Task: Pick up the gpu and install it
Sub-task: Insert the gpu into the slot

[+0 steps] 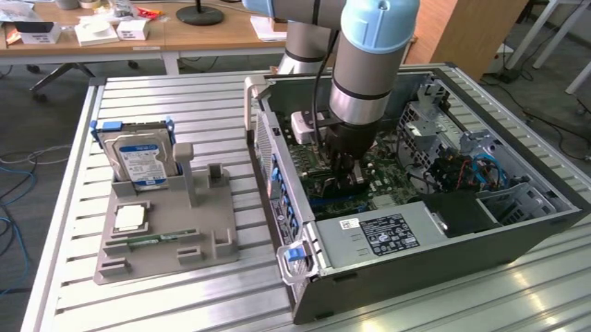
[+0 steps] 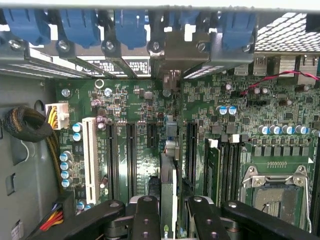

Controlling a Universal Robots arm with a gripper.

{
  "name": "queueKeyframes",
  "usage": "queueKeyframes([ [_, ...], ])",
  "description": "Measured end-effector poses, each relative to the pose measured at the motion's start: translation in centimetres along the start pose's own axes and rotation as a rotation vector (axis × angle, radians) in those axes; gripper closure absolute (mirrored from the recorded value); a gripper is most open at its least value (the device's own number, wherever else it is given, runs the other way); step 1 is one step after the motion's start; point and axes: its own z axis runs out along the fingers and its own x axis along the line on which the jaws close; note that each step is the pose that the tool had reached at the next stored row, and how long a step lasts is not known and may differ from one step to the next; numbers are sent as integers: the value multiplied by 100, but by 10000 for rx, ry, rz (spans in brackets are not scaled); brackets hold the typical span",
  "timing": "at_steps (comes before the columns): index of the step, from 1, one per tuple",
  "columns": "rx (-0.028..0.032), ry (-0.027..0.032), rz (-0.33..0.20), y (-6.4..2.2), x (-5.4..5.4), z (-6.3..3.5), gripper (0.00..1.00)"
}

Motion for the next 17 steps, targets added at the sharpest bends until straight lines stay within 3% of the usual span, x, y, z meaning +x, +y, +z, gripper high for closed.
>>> queueKeyframes([
  [17, 1, -2, -1, 3, 5, 17, 74],
])
